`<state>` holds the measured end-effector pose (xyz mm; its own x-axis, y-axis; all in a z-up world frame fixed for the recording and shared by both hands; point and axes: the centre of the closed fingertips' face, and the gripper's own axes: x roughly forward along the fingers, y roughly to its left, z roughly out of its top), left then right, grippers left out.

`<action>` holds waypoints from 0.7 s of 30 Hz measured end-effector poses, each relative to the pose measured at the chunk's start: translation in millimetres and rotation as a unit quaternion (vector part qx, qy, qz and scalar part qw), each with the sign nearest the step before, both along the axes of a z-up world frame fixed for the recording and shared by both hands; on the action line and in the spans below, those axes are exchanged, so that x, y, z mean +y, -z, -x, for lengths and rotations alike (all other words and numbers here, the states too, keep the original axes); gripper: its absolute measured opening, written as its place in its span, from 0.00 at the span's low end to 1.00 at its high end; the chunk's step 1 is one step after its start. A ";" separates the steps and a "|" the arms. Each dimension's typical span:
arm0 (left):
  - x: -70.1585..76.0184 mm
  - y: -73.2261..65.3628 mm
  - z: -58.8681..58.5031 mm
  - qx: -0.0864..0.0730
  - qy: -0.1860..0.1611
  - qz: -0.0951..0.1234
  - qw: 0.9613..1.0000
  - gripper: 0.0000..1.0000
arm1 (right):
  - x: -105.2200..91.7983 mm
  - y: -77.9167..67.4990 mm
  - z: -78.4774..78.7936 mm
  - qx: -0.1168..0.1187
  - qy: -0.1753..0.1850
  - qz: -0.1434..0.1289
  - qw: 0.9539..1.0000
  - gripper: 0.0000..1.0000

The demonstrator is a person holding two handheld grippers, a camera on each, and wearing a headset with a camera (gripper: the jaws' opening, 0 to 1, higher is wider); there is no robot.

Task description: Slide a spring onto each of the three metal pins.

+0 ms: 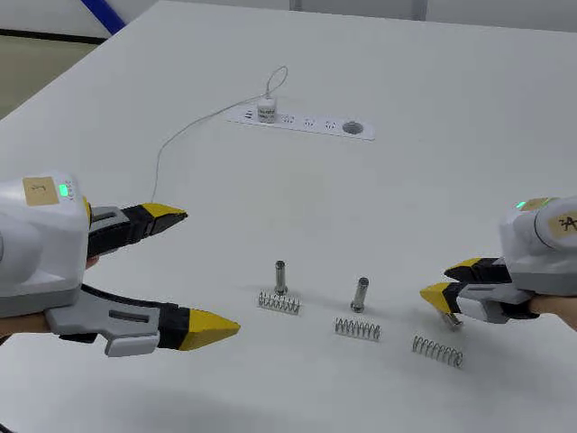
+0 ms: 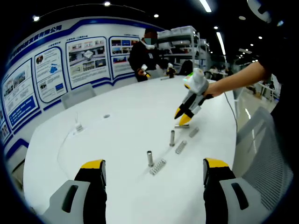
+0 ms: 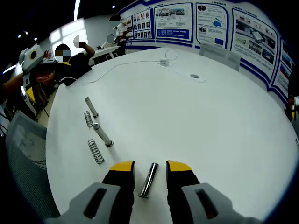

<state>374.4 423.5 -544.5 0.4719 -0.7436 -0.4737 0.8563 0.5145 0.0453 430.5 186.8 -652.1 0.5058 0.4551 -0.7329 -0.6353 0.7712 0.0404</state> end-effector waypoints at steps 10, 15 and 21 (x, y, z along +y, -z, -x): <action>1.9 3.2 -2.7 0.002 -0.004 -0.007 1.000 0.87 | -1.6 20.4 1.6 0.038 0.011 0.010 0.999 0.23; 2.0 1.0 -6.7 0.000 -0.008 -0.002 1.000 0.86 | 2.2 24.1 4.8 0.042 0.007 0.020 0.999 0.22; -0.8 1.4 -7.8 -0.002 -0.009 -0.003 1.000 0.86 | 2.4 22.6 4.2 0.035 0.010 0.041 0.998 0.17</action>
<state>382.2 422.7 -545.8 0.4880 -0.7322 -0.4751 0.8462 0.5303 0.0521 426.3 189.2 -674.7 0.4610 0.3820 -0.8010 -0.6172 0.7866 0.0200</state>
